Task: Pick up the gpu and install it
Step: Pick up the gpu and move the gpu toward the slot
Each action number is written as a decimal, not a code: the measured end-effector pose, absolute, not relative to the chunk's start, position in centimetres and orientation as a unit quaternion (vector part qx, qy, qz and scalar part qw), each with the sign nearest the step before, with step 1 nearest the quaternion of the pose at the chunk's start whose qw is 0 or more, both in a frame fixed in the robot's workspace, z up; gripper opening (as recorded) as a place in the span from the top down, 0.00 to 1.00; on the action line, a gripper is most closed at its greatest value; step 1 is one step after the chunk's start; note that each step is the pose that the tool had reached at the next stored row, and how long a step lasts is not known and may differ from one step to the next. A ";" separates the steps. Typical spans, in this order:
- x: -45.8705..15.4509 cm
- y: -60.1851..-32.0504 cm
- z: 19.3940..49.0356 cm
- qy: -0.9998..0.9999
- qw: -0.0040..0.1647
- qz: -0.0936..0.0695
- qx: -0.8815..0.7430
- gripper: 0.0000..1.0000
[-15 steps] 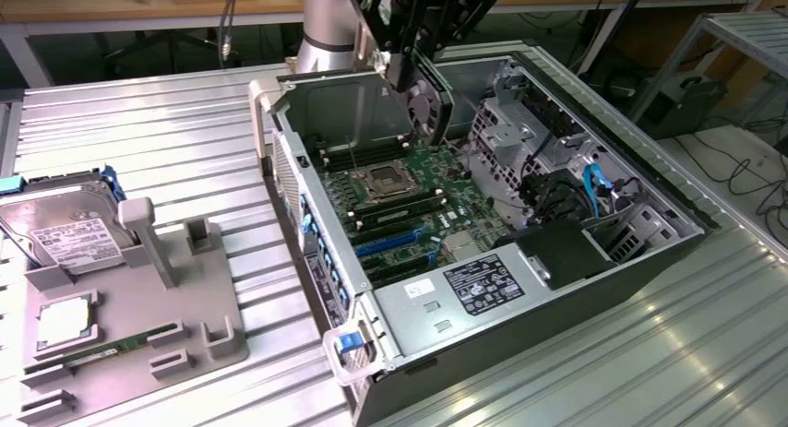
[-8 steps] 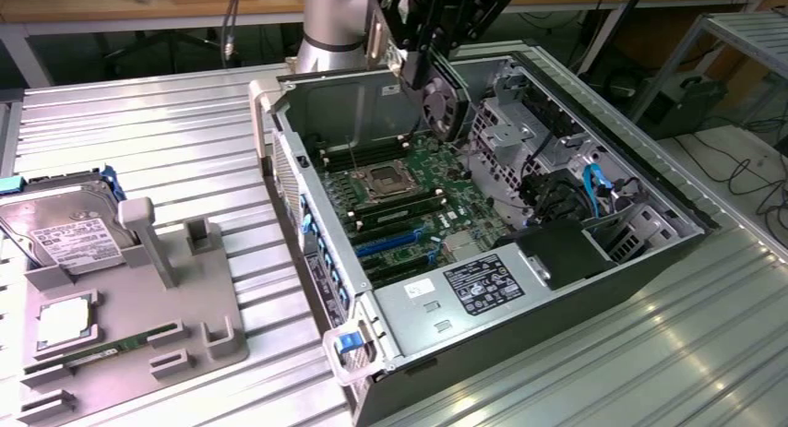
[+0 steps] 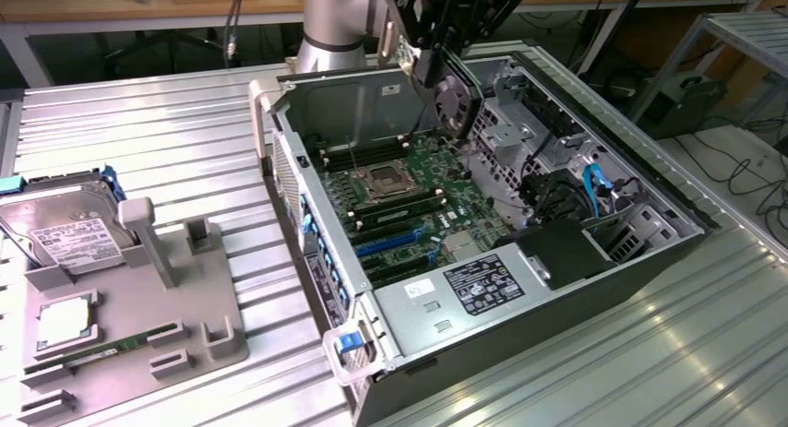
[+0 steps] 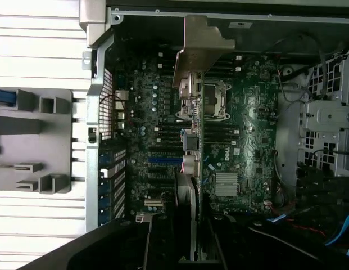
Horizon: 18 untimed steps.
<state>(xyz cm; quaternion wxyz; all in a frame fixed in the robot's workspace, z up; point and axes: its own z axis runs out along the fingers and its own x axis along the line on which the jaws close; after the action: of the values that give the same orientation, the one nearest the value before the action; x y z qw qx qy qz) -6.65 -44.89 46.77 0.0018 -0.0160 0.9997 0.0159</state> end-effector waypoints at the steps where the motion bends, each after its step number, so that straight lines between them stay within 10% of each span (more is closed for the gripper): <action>1: -6.5 -44.9 46.8 1.000 0.002 0.016 -0.016 0.73; 18: -3.0 -44.5 46.8 1.000 0.002 0.016 -0.016 0.73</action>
<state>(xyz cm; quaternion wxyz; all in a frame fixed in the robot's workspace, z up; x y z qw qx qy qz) -2.95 -44.53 46.76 0.0018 -0.0160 0.9997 0.0159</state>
